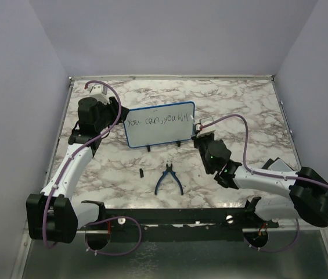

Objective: Write a sentence on the whiteboard

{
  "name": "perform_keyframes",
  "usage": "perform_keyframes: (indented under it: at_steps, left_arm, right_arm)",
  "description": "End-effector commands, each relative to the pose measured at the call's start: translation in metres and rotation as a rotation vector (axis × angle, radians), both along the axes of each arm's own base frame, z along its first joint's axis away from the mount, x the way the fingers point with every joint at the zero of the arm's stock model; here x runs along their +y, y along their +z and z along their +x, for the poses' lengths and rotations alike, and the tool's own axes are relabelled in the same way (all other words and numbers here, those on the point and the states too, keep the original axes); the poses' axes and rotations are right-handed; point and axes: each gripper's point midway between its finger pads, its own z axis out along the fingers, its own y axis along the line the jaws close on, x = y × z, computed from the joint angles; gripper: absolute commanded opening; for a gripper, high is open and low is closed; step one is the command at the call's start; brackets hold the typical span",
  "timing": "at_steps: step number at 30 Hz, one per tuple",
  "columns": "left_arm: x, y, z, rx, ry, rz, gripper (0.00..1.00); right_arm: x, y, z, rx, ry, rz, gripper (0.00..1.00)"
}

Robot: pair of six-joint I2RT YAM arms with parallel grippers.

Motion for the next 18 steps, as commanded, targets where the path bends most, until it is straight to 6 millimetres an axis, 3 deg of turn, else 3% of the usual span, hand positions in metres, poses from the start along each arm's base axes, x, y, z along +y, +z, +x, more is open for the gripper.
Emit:
perform_keyframes:
  at_steps: [1, 11, 18]
  left_arm:
    - [-0.006, 0.000, -0.007, -0.001, -0.034, -0.008, 0.40]
    - [-0.005, 0.000, -0.007, -0.002, -0.033, -0.005, 0.40]
    - [-0.005, 0.000, -0.007, -0.002, -0.033, -0.005, 0.40]
  right_arm:
    - [0.002, 0.015, 0.008, -0.041, -0.016, 0.025, 0.01]
    - [0.003, 0.014, 0.014, -0.045, -0.024, 0.015, 0.01]
    - [0.002, 0.002, 0.013, -0.014, -0.025, 0.010, 0.01]
